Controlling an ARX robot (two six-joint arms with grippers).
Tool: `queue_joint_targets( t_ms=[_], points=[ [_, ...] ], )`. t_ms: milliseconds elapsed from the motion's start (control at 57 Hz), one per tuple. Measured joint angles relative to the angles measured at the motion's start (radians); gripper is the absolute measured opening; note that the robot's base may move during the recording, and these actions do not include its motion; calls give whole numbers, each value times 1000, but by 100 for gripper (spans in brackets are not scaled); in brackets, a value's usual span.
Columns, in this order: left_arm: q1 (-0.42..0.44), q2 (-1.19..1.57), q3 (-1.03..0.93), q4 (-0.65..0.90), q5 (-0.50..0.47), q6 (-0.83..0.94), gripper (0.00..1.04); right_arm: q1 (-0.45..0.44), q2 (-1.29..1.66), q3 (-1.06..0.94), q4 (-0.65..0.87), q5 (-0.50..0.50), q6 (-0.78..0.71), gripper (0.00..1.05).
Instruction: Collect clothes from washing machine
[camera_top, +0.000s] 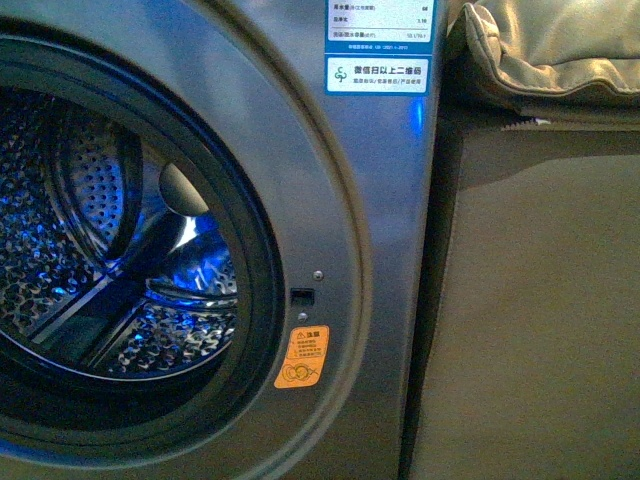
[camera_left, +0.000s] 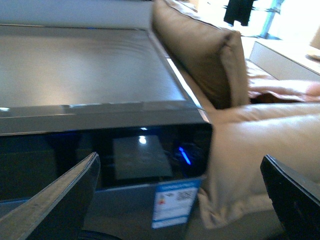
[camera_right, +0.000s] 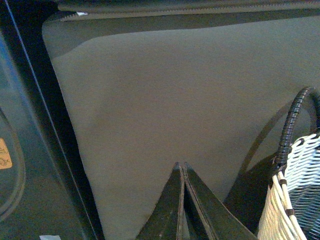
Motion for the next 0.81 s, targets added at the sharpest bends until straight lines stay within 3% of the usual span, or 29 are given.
queue_joint_targets(
  t_ms=[211,351,474,579,684,807],
  points=[
    [146,-10,77,-78,-69,-41,98,0,-57,-19,-35,0,0,2],
    [225,-21,93,-160,-60,-84,98,0,-97,-47,-43,0,0,2],
    [236,-36,72,-162,-27,-97,97,0,-141,-47,-84,0,0,2],
    [289,-218,-259,128,145,20,79,0,-232,-46,-206,0,0,2],
    [360,-474,-671,389,229,90,61,0,-314,-46,-263,0,0,2],
    [436,-708,-1055,571,277,113,42,0,-316,-46,-268,0,0,2]
  ],
)
